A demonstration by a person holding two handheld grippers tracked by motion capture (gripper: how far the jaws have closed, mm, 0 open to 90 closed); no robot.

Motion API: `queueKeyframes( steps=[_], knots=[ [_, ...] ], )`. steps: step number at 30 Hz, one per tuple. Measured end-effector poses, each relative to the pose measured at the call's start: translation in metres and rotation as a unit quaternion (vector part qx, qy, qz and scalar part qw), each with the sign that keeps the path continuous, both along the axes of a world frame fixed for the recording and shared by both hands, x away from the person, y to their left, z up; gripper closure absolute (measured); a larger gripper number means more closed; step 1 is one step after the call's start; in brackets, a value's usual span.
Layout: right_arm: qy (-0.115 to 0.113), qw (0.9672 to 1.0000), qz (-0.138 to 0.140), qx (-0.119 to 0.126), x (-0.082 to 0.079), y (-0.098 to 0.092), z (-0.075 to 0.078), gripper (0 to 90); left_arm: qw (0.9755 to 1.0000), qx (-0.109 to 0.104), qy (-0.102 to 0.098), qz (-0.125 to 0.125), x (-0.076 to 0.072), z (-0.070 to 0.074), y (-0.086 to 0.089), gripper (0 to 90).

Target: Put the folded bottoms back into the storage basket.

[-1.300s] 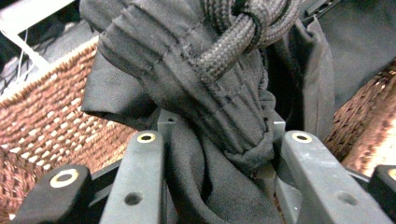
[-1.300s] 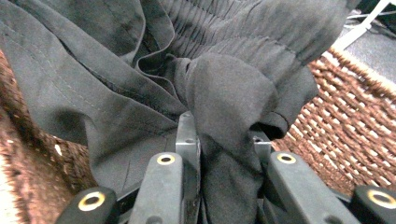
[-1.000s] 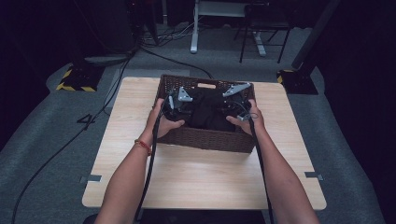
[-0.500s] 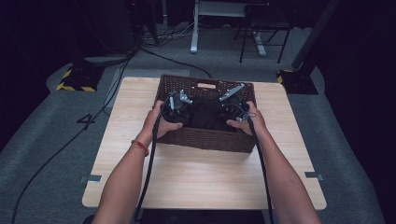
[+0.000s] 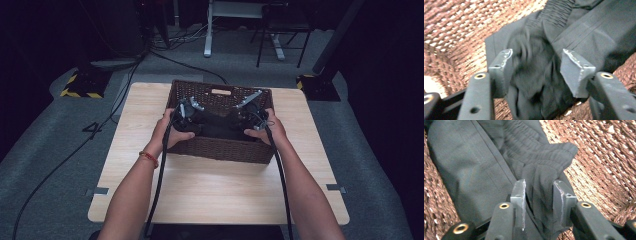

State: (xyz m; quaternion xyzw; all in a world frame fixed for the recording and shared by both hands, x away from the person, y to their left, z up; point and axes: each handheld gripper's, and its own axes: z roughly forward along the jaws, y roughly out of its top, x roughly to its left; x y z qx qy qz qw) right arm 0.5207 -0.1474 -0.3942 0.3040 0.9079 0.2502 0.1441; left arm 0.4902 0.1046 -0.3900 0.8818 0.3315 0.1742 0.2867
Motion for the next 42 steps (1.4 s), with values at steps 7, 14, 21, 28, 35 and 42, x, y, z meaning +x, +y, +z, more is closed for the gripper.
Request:
queueKeyframes(
  steps=[7, 14, 21, 28, 35, 42],
  knots=[
    [-0.016, 0.9995, -0.007, 0.026, -0.003, -0.004, 0.005, 48.4, 0.9996, -0.018, -0.018, -0.013, -0.007, 0.008, -0.002, 36.0],
    [-0.036, 0.9978, -0.008, 0.055, -0.01, -0.008, 0.012, 28.4, 0.9988, -0.034, -0.033, -0.015, -0.012, 0.016, -0.002, 27.9],
    [-0.06, 0.9958, -0.002, 0.069, -0.021, -0.009, 0.021, 22.6, 0.9963, -0.065, -0.056, -0.01, -0.02, 0.026, 0.003, 18.6],
    [-0.078, 0.9928, 0.015, 0.09, -0.036, -0.011, 0.032, 28.4, 0.9933, -0.073, -0.087, -0.022, -0.035, 0.038, 0.01, 17.8],
    [-0.1, 0.9909, 0.019, 0.088, -0.05, -0.012, 0.04, 21.7, 0.9927, -0.063, -0.098, -0.032, -0.048, 0.042, 0.013, 17.7],
    [-0.115, 0.9897, 0.022, 0.083, -0.062, -0.019, 0.045, 22.0, 0.9911, -0.062, -0.11, -0.044, -0.06, 0.044, 0.017, 18.0]
  ],
)
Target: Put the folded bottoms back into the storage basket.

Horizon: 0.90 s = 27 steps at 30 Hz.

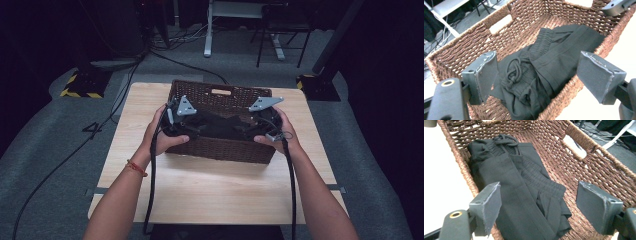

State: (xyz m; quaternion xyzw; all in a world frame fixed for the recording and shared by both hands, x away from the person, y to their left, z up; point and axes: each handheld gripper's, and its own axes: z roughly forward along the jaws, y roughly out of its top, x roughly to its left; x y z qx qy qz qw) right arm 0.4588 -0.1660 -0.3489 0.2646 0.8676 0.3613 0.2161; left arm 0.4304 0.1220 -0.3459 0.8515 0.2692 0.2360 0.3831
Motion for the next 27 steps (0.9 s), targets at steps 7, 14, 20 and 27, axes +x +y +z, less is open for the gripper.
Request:
queueKeyframes(
  steps=[7, 14, 20, 27],
  knots=[
    [-0.007, 1.0, -0.004, 0.0, -0.011, -0.008, 0.002, 24.0, 0.9999, 0.0, -0.006, -0.009, -0.011, -0.001, 0.0, 18.3],
    [-0.015, 0.9999, -0.007, 0.003, -0.02, -0.017, 0.005, 24.1, 0.9997, 0.007, -0.016, -0.019, -0.024, 0.0, 0.0, 18.5],
    [-0.025, 0.9996, -0.013, 0.002, -0.031, -0.026, 0.006, 24.0, 0.9994, 0.009, -0.017, -0.029, -0.037, -0.004, 0.004, 18.5],
    [-0.038, 0.9992, -0.012, 0.001, -0.049, -0.037, 0.008, 23.8, 0.9992, 0.017, -0.017, -0.032, -0.051, -0.009, 0.007, 18.5]
  ],
)
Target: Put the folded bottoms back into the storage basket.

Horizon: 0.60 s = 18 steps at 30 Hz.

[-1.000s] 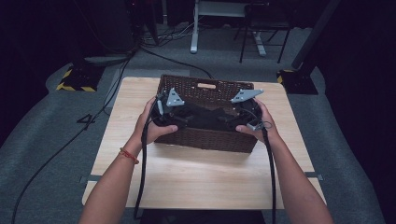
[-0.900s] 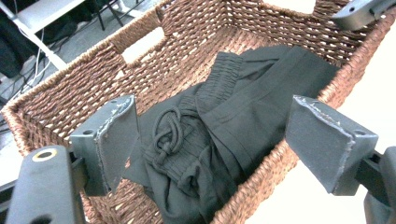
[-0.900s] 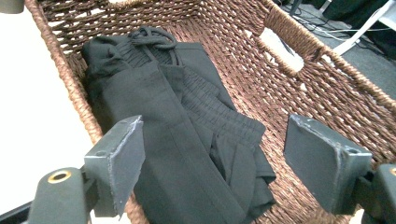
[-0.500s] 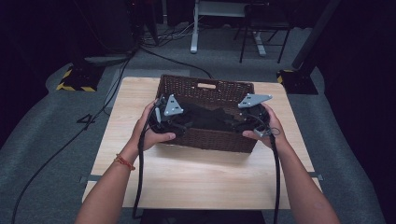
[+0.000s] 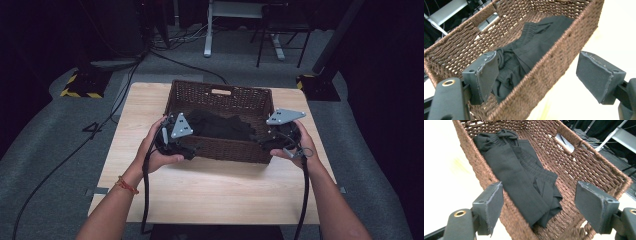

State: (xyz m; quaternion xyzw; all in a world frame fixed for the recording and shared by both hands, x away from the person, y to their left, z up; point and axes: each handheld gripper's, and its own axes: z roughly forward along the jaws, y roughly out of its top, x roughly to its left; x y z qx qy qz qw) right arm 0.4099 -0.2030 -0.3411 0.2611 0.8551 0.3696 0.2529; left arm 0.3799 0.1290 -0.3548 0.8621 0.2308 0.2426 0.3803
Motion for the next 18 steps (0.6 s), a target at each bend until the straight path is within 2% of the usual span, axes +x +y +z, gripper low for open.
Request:
queueKeyframes(
  steps=[6, 11, 15, 18],
  knots=[
    [-0.006, 1.0, -0.001, -0.005, -0.014, -0.011, -0.003, 23.0, 1.0, 0.006, -0.001, 0.005, -0.011, -0.007, 0.006, 17.4],
    [-0.015, 0.9998, -0.013, -0.007, -0.025, -0.023, -0.009, 22.9, 0.9997, 0.021, -0.001, 0.01, -0.02, -0.015, 0.012, 17.4],
    [-0.021, 0.9996, -0.02, -0.008, -0.035, -0.034, -0.016, 22.8, 0.999, 0.042, -0.005, 0.018, -0.029, -0.025, 0.017, 17.2],
    [-0.023, 0.9994, -0.024, -0.005, -0.042, -0.042, -0.021, 22.4, 0.9989, 0.043, 0.0, 0.019, -0.036, -0.032, 0.024, 17.3]
  ],
)
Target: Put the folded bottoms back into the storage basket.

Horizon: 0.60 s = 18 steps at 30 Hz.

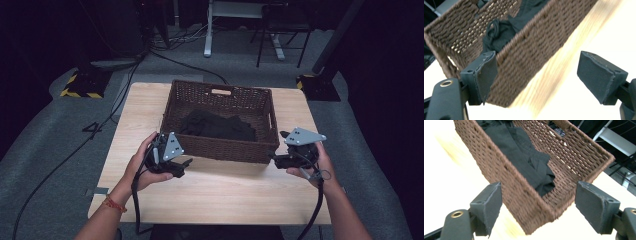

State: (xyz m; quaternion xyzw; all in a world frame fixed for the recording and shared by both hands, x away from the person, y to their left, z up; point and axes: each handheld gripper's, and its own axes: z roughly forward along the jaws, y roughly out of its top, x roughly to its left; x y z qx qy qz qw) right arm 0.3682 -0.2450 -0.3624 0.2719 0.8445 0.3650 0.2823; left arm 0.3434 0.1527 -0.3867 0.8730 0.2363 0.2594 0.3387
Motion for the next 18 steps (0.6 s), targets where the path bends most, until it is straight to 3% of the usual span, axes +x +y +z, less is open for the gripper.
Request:
queueKeyframes(
  steps=[3, 8, 18],
  knots=[
    [0.0, 1.0, -0.008, 0.005, -0.007, -0.009, -0.006, 22.2, 1.0, 0.005, 0.005, 0.005, -0.004, -0.006, 0.005, 17.3],
    [-0.002, 0.9998, -0.015, -0.01, -0.017, -0.018, -0.02, 21.5, 0.9998, 0.017, 0.007, 0.011, -0.009, -0.02, 0.014, 17.5],
    [0.017, 0.9993, -0.031, -0.012, -0.024, -0.034, -0.053, 21.3, 0.998, 0.055, 0.009, 0.032, -0.015, -0.05, 0.028, 17.3]
  ],
)
